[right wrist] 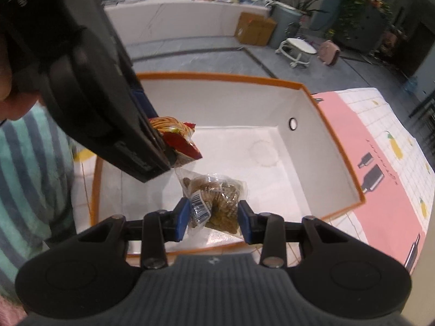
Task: Organize snacks
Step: 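Carry both bags over the white box and release them inside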
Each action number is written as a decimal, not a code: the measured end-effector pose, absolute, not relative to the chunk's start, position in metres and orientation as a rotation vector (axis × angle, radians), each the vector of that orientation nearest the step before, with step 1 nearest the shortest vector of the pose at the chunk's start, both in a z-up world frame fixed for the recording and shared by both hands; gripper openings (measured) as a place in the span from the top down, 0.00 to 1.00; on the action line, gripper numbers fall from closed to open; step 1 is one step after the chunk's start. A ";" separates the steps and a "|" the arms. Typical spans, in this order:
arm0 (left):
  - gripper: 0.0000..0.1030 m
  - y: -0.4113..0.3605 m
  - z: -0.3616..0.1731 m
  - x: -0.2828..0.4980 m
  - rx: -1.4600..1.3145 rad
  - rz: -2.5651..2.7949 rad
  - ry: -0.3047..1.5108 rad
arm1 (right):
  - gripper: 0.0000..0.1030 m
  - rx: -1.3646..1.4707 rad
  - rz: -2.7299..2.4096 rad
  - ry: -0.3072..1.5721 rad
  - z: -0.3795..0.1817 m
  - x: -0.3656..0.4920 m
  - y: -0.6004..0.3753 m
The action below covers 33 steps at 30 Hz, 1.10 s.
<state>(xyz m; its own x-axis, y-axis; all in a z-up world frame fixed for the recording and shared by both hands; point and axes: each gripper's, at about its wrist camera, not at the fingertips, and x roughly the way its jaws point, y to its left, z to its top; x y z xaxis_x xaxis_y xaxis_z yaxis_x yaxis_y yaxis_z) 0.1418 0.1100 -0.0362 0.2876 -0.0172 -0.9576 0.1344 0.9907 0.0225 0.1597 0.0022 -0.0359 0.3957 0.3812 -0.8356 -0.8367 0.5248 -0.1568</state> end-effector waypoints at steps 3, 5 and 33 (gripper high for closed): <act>0.57 0.111 -0.048 0.149 0.119 -0.100 1.316 | 0.65 -0.663 0.870 0.866 -0.045 0.166 0.008; 0.57 0.112 -0.055 0.153 0.125 -0.099 1.344 | 0.65 -0.676 0.891 0.886 -0.049 0.164 0.012; 0.37 0.108 -0.081 0.167 0.167 -0.056 1.424 | 0.46 -0.718 0.937 0.932 -0.072 0.168 0.026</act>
